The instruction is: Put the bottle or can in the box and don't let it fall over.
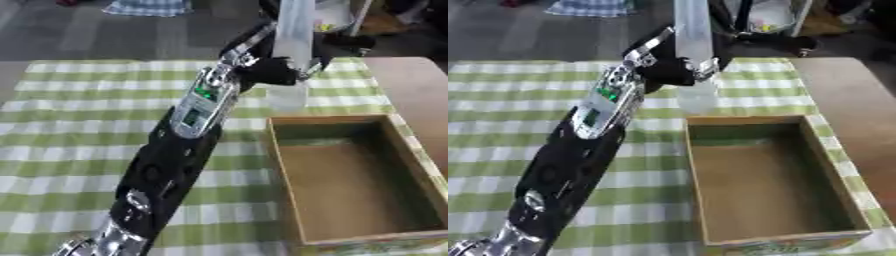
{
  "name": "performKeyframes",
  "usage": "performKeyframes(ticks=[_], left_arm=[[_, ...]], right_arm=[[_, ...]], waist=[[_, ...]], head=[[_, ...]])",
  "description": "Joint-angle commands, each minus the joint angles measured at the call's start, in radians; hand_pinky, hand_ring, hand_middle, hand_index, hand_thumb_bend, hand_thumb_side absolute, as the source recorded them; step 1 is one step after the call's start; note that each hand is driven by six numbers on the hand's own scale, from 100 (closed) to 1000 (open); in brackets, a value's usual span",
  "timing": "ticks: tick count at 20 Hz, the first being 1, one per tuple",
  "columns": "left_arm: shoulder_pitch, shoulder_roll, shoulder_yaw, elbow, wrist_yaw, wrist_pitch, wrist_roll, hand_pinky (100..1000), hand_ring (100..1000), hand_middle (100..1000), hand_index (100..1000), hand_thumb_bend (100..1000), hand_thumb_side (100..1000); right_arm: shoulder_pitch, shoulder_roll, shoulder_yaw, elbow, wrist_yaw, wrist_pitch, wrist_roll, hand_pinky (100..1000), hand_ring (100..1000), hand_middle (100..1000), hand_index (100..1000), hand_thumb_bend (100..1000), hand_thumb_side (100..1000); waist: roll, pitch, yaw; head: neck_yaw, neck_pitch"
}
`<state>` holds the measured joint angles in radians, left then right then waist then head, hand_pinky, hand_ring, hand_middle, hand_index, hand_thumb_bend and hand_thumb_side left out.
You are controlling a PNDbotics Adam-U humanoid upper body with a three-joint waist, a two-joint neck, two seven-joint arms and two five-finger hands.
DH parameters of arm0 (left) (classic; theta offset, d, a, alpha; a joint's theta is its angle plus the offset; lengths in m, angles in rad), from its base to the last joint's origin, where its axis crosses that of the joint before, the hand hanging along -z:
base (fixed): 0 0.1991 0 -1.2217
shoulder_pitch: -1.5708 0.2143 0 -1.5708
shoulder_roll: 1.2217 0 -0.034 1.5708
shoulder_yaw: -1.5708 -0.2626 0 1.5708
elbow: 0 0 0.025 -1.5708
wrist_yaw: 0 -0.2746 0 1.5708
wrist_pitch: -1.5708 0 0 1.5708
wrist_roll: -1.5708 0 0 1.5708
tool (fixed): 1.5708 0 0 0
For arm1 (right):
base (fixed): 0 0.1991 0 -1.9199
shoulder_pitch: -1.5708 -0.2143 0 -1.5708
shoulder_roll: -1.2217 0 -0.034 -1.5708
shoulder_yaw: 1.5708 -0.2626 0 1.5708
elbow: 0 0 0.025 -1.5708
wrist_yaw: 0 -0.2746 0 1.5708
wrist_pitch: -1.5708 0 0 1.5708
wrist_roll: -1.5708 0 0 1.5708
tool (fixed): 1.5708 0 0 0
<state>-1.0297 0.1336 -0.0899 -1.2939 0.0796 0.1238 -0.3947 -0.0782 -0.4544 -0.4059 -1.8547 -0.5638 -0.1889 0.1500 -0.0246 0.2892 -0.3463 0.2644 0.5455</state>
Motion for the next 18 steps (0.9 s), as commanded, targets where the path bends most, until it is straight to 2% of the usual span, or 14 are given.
performKeyframes(ticks=[1,18], left_arm=[[-0.017,-0.014,0.004,-0.007,-0.015,0.002,0.016,1000,891,275,300,122,100],[0.018,-0.069,-0.008,0.037,-0.106,0.028,-0.019,1000,896,285,318,100,100]], right_arm=[[-0.011,-0.043,-0.01,-0.005,-0.013,0.006,-0.004,920,1000,1000,1000,100,621],[-0.038,-0.062,-0.014,-0.008,-0.023,-0.005,-0.014,921,1000,1000,1000,100,613]], waist=[[-0.003,-0.023,-0.01],[0.0,-0.011,-0.053]], head=[[0.008,0.003],[0.029,0.005]])
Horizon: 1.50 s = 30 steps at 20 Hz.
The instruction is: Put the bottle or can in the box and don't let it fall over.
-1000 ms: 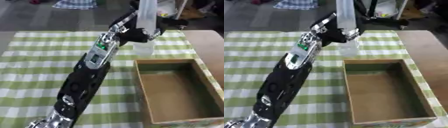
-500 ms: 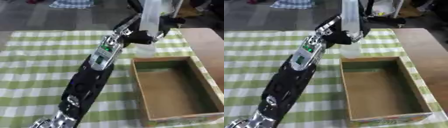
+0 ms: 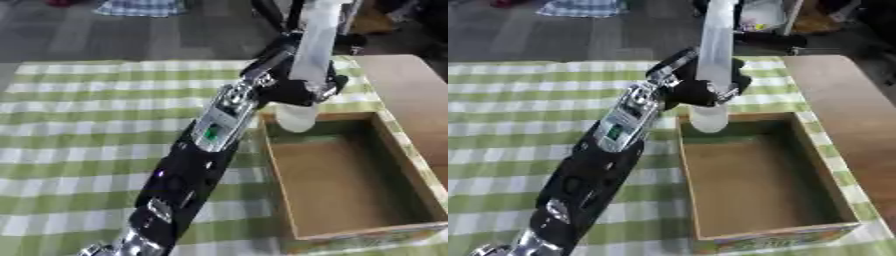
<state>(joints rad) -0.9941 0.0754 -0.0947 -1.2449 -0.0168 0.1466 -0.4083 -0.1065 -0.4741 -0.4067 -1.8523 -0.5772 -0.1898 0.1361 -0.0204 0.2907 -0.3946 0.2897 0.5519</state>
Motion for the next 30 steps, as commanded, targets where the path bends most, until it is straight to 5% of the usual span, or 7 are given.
performKeyframes(ticks=[1,6,8,9,11,12,30], left_arm=[[-0.016,-0.012,-0.004,-0.012,-0.011,0.007,-0.005,1000,896,287,322,100,100],[-0.005,-0.021,-0.008,-0.012,-0.011,0.009,0.001,1000,902,331,388,132,100],[-0.001,-0.021,-0.01,-0.013,-0.008,0.001,0.003,1000,992,487,576,543,100],[0.0,-0.019,-0.01,-0.019,-0.008,-0.016,0.004,1000,1000,710,760,786,210],[0.002,-0.014,-0.011,-0.027,-0.022,-0.058,0.005,1000,1000,906,947,896,428],[0.004,-0.012,-0.011,-0.025,-0.038,-0.073,0.005,1000,1000,919,963,938,491],[0.016,-0.009,0.008,-0.004,-0.093,-0.081,-0.014,1000,1000,883,948,969,429]], right_arm=[[-0.012,-0.042,-0.014,-0.01,-0.01,-0.003,0.0,921,1000,1000,1000,100,613],[-0.017,-0.042,-0.014,-0.008,-0.011,0.002,0.005,921,1000,1000,1000,100,613],[-0.017,-0.042,-0.016,-0.007,-0.01,0.003,0.005,921,1000,1000,1000,100,613],[-0.017,-0.042,-0.017,-0.007,-0.011,0.003,0.004,921,1000,1000,1000,100,614],[-0.015,-0.042,-0.02,-0.007,-0.011,0.002,0.0,921,1000,1000,1000,100,611],[-0.015,-0.041,-0.02,-0.007,-0.011,0.003,-0.001,921,1000,1000,1000,100,615],[-0.011,-0.041,-0.021,-0.005,-0.02,0.006,-0.004,920,1000,1000,1000,100,615]], waist=[[-0.004,-0.013,-0.006],[-0.002,-0.013,-0.008],[-0.001,-0.013,-0.008],[-0.001,-0.013,-0.007],[-0.001,-0.013,-0.005],[-0.001,-0.013,-0.004],[-0.007,-0.018,0.005]], head=[[0.004,-0.002],[-0.001,-0.001],[-0.003,0.001],[-0.005,0.003],[-0.01,0.003],[-0.01,0.003],[-0.014,0.007]])
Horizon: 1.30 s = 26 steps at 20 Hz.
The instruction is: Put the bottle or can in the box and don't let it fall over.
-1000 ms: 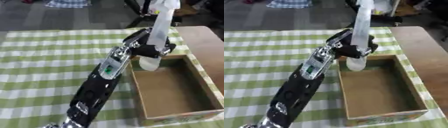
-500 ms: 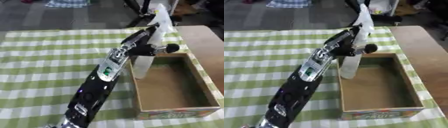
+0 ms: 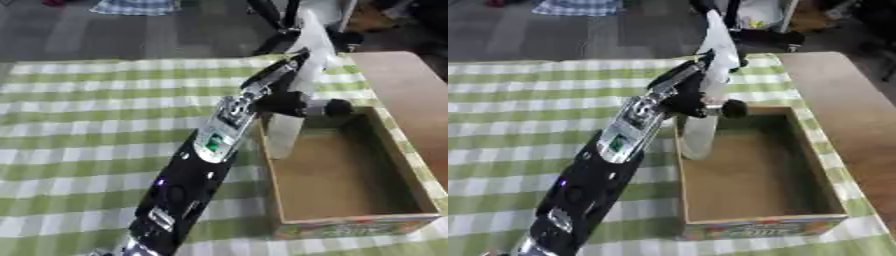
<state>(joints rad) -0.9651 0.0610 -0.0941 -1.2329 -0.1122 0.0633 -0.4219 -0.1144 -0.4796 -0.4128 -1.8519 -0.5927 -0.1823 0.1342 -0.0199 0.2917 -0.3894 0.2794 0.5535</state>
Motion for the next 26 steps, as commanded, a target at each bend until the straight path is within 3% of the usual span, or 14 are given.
performKeyframes(ticks=[1,20,26], left_arm=[[-0.01,0.006,0.007,-0.018,0.001,0.003,-0.001,1000,1000,882,947,965,416],[0.048,0.069,0.029,-0.018,-0.002,-0.037,-0.023,1000,1000,908,963,947,408],[0.069,0.095,0.053,-0.037,0.039,0.009,-0.032,1000,1000,904,963,935,410]], right_arm=[[-0.001,-0.036,-0.015,-0.006,-0.004,-0.002,-0.002,920,1000,1000,1000,100,615],[0.051,-0.064,-0.031,-0.006,0.009,-0.008,-0.024,916,1000,1000,1000,100,614],[0.066,-0.061,-0.033,-0.013,0.016,-0.011,-0.028,916,1000,1000,1000,100,610]], waist=[[-0.009,-0.02,0.001],[-0.01,-0.074,0.087],[-0.011,-0.077,0.104]], head=[[-0.005,0.006],[-0.072,0.055],[-0.098,0.064]])
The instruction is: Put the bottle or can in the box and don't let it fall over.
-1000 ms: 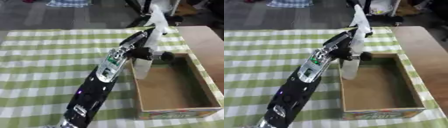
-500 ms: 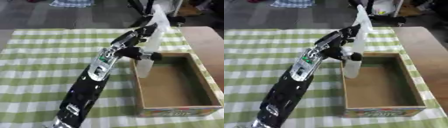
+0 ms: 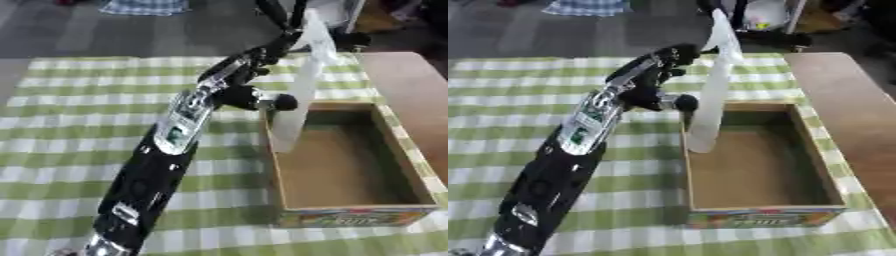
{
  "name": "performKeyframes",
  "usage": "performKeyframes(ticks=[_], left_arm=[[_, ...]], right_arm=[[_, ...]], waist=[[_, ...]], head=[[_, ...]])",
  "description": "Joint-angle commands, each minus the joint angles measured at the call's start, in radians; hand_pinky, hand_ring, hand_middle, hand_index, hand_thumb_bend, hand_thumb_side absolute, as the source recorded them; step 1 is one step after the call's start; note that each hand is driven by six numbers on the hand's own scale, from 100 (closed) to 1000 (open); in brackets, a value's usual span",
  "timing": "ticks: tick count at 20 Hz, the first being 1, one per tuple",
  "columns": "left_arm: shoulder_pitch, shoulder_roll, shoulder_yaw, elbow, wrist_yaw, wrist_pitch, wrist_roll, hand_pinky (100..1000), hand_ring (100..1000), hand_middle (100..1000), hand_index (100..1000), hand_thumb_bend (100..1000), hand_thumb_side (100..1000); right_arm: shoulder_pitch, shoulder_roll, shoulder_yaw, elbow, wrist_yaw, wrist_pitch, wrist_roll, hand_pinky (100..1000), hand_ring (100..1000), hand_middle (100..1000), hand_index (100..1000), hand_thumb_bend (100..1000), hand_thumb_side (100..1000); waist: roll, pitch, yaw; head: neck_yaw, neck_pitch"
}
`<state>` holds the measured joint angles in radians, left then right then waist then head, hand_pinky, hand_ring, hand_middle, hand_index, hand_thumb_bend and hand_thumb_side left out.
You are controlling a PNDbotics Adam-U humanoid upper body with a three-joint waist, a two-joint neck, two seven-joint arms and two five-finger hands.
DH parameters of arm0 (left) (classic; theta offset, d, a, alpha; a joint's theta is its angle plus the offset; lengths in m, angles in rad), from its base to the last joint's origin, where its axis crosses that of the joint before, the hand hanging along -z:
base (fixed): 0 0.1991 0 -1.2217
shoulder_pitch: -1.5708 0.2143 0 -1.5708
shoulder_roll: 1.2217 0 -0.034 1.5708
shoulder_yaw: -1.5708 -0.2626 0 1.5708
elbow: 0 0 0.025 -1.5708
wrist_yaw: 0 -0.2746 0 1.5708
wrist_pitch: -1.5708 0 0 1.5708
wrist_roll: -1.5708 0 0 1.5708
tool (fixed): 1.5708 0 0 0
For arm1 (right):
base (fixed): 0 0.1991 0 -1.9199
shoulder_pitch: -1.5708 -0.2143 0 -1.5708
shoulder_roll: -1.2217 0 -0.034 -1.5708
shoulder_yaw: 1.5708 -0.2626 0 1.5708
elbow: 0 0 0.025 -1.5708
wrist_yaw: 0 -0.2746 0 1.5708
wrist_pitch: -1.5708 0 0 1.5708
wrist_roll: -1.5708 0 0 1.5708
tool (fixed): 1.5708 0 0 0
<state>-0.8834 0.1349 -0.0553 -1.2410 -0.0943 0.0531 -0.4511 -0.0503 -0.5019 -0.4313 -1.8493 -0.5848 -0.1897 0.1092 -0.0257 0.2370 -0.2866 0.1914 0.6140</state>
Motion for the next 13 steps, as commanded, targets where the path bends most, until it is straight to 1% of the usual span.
performKeyframes(ticks=[1,6,8,13], left_arm=[[-0.01,0.026,0.018,-0.037,0.027,0.027,-0.003,1000,1000,907,964,932,414],[0.003,0.064,0.034,-0.065,0.048,0.035,0.011,1000,1000,948,967,929,420],[0.007,0.082,0.04,-0.071,0.058,0.036,0.019,1000,1000,950,965,926,423],[0.017,0.152,0.059,-0.091,0.104,0.002,0.047,1000,1000,974,975,907,443]], right_arm=[[0.006,-0.037,-0.015,-0.018,0.01,-0.004,-0.003,916,1000,1000,1000,100,610],[0.02,-0.034,-0.019,-0.025,0.019,-0.007,-0.007,916,1000,1000,1000,100,609],[0.023,-0.034,-0.02,-0.026,0.022,-0.007,-0.008,916,1000,1000,1000,100,609],[0.028,-0.038,-0.023,-0.028,0.029,-0.006,-0.012,917,1000,1000,1000,100,609]], waist=[[-0.005,-0.022,0.004],[-0.005,-0.022,0.021],[-0.003,-0.022,0.026],[0.002,-0.026,0.045]], head=[[-0.012,0.005],[-0.027,0.012],[-0.031,0.012],[-0.049,0.006]])
